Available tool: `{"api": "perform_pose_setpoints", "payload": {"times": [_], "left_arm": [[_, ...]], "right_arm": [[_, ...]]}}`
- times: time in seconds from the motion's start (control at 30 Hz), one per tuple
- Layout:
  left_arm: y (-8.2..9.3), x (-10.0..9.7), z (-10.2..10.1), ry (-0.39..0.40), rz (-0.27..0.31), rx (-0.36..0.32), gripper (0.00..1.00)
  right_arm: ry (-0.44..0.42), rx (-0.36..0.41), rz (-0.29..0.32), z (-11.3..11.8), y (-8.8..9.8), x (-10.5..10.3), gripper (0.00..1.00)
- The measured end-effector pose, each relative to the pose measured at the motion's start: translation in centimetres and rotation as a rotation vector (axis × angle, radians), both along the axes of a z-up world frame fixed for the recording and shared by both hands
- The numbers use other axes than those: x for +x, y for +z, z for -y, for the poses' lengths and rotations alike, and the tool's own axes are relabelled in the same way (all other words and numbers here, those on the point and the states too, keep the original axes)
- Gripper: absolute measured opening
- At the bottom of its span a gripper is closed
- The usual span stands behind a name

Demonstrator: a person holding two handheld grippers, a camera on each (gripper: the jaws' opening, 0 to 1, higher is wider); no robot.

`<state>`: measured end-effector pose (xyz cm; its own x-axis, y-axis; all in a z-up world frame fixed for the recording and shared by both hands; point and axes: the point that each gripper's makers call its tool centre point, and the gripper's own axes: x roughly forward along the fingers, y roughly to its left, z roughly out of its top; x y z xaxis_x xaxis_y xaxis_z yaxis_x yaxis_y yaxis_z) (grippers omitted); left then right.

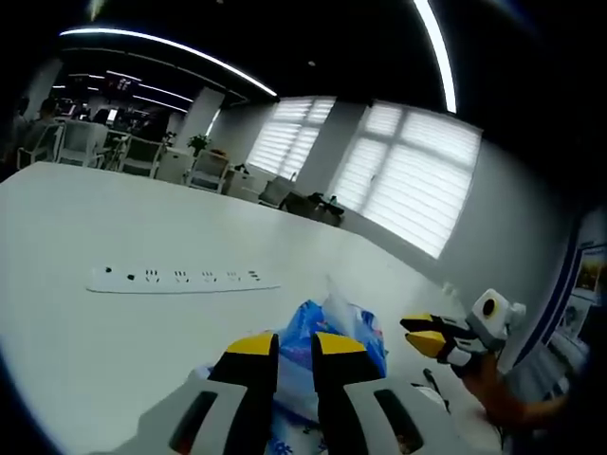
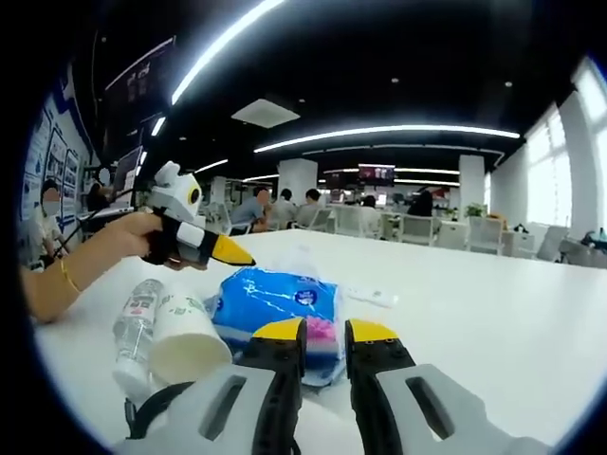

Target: Arrange the tabletop items into an orderly group along one side of the table until the central work area is clear of visible clutter.

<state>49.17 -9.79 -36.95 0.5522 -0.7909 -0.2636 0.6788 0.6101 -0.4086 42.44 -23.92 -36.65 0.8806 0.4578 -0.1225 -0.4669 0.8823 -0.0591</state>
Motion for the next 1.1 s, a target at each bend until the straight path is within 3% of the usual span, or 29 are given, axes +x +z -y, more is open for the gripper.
{"api": "perform_pose_setpoints", "payload": {"times": [0.37, 0.73, 1.1], "left_arm": [[-0.4, 0.3, -0.1, 0.023, -0.036, -0.006, 0.13], [-1.0, 0.1, 0.1, 0.027, -0.043, 0.01, 0.13], [-1.7, 0.2, 0.3, 0.011, -0.037, 0.046, 0.11]], "right_arm": [[-0.028, 0.011, -0.034, 0.1, -1.7, 2.2, 0.13], [-0.017, 0.116, -0.05, 0.2, -1.4, 2.3, 0.14], [0.01, 0.06, -0.053, -1.2, -2.3, 2.2, 0.13]]}}
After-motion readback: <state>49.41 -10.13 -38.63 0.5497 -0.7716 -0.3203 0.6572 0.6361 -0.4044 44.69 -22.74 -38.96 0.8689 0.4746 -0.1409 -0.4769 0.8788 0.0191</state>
